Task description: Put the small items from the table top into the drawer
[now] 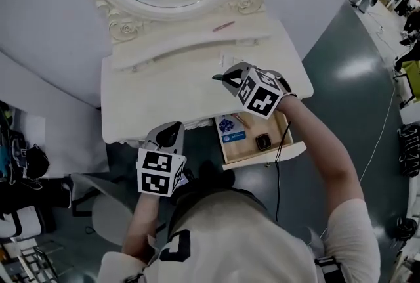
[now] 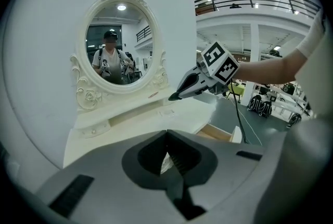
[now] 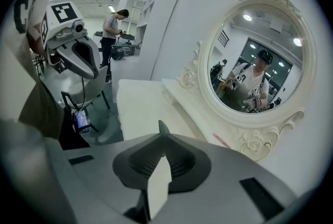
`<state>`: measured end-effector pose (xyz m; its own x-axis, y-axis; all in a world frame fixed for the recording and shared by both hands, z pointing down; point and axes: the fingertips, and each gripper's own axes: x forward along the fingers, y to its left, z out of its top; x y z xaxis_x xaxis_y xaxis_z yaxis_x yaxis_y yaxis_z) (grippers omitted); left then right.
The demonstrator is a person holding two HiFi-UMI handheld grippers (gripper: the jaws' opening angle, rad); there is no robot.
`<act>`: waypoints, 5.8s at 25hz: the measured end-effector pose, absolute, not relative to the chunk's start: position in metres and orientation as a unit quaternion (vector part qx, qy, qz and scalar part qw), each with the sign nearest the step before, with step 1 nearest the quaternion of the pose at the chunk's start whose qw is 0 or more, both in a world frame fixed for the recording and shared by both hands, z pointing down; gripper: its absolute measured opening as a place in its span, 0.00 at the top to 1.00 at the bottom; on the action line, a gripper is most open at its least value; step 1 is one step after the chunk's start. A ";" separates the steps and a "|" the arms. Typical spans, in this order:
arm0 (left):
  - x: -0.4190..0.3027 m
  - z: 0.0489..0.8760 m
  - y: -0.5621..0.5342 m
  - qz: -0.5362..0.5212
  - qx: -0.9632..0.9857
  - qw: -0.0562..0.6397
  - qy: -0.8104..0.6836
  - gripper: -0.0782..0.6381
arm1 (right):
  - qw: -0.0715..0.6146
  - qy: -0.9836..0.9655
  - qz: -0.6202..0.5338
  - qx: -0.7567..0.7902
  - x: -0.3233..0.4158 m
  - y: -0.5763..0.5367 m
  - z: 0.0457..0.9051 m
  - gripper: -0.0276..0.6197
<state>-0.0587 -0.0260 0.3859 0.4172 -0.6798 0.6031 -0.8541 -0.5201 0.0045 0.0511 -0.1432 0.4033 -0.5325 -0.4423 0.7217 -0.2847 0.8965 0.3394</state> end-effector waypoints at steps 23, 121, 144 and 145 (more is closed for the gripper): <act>-0.097 0.426 -0.035 0.269 0.866 0.180 -0.382 0.81 | 0.475 -0.845 -0.035 0.244 0.022 -0.104 0.430 0.90; 0.026 0.489 -0.005 0.343 0.820 0.245 -0.388 0.81 | 0.572 -0.756 -0.060 0.314 0.199 -0.097 0.697 0.89; 0.022 0.479 -0.004 0.333 0.822 0.241 -0.394 0.81 | 0.541 -0.794 0.035 0.275 0.179 -0.064 0.688 0.69; 0.022 0.478 -0.004 0.333 0.822 0.241 -0.395 0.81 | 0.533 -0.798 0.043 0.278 0.178 -0.063 0.684 0.69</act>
<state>0.0221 -0.0044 0.4780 0.4660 -0.4878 0.7381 -0.8093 -0.5722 0.1328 0.1780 -0.0632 0.6838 -0.2762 -0.3980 0.8748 -0.4891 0.8417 0.2285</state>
